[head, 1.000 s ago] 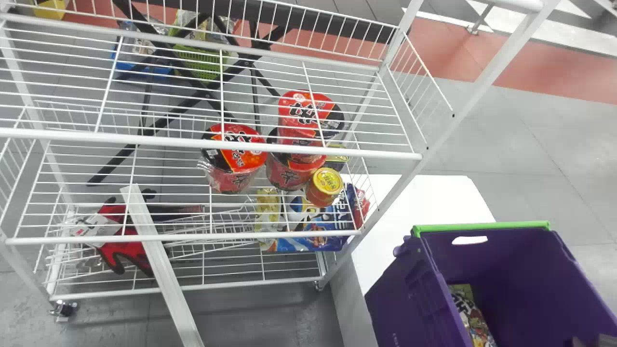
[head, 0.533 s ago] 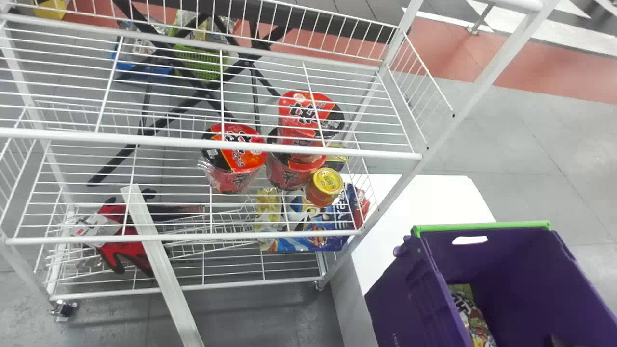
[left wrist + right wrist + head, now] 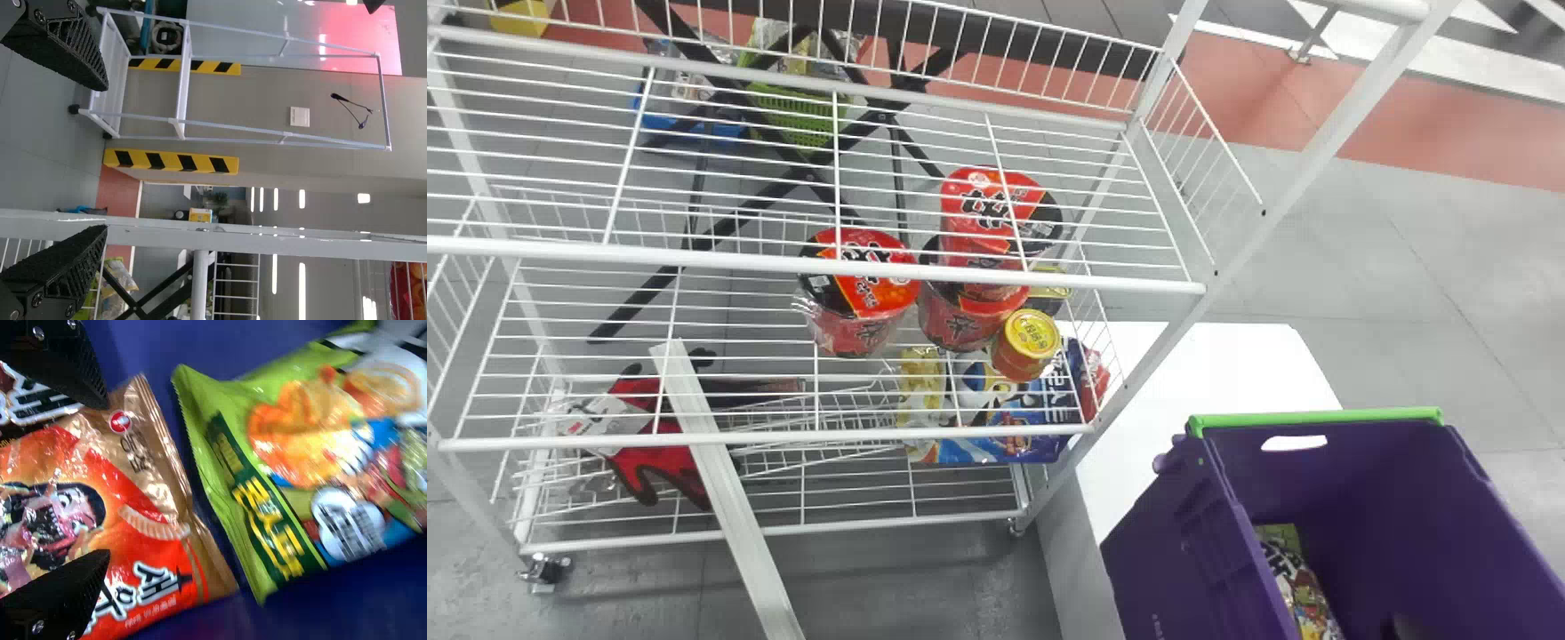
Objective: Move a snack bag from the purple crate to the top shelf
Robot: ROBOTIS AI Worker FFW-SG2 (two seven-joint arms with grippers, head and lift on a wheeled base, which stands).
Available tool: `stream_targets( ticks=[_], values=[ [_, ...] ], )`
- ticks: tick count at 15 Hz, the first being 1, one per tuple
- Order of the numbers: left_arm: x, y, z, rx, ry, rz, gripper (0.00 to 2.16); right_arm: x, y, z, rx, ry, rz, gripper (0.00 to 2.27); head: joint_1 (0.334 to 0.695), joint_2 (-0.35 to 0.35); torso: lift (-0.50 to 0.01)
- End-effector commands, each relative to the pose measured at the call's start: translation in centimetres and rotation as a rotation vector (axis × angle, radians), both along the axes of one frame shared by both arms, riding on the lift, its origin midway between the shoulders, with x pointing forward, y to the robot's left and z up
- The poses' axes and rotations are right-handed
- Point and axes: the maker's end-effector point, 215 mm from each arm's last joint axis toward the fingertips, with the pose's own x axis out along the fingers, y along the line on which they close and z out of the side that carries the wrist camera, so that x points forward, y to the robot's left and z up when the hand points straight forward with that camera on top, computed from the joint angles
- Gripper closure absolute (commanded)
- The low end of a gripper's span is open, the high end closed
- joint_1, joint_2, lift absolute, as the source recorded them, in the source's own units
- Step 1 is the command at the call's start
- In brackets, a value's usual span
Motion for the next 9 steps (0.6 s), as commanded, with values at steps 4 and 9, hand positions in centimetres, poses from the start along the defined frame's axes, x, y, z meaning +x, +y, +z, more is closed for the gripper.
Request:
stream_targets(
  ticks=[4, 9],
  values=[
    [-0.6, 1.1, 0.4, 0.0, -0.029, 0.011, 0.06, -0.7, 1.3, -1.4, 0.005, 0.013, 0.047, 0.22, 0.695, -0.35, -0.453],
    [-0.7, 1.0, 0.9, 0.0, -0.043, 0.009, 0.06, -0.3, -2.4, 0.9, -0.04, -0.011, -0.007, 0.21, 0.695, -0.35, -0.453]
  ],
)
